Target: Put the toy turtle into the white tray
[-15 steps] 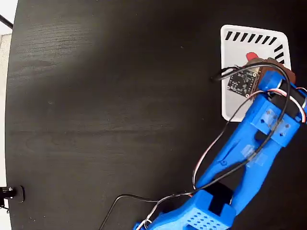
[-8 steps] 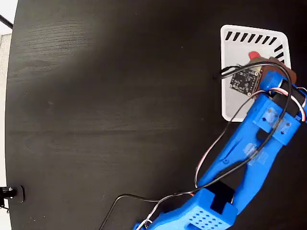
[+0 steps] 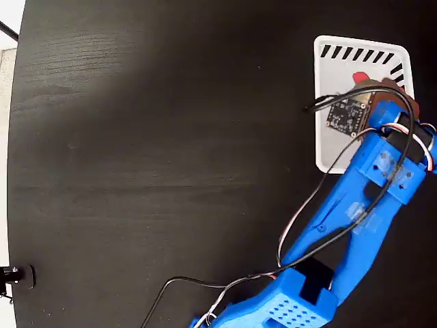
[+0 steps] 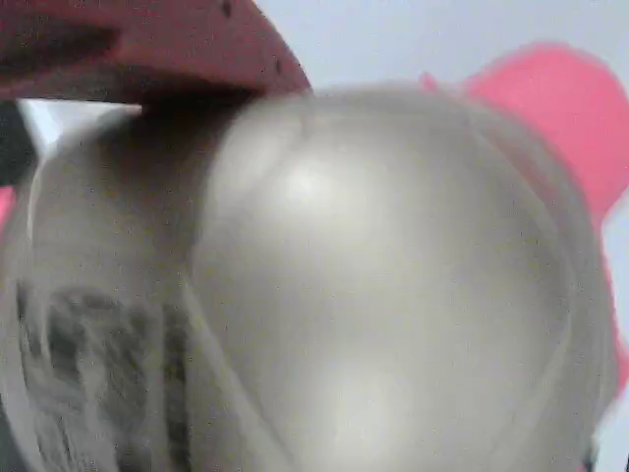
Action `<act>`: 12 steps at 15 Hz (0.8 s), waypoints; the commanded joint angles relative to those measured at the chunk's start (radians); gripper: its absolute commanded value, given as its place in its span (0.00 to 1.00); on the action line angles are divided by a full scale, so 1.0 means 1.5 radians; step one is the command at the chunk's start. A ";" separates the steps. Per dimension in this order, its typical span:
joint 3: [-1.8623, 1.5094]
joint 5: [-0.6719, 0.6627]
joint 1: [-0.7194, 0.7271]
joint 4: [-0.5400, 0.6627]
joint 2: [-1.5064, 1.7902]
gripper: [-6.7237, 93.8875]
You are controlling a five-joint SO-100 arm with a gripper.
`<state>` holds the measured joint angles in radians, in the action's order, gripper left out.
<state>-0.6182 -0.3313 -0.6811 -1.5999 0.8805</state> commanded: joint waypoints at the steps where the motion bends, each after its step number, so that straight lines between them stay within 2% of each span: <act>1: 0.000 -0.012 -0.007 0.007 0.037 0.63; 7: -0.004 -0.015 -0.007 0.003 0.039 0.63; 8: -0.002 -0.015 -0.007 -0.001 0.039 0.59; 9: 0.006 -0.015 -0.005 -0.007 0.039 0.45; 10: 0.013 -0.014 -0.005 -0.007 0.040 0.20; 11: 0.018 -0.009 -0.004 -0.006 0.040 0.07; 12: 0.019 -0.005 -0.004 -0.006 0.040 0.07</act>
<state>-0.6243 -0.3375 -0.6811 -1.6045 0.8805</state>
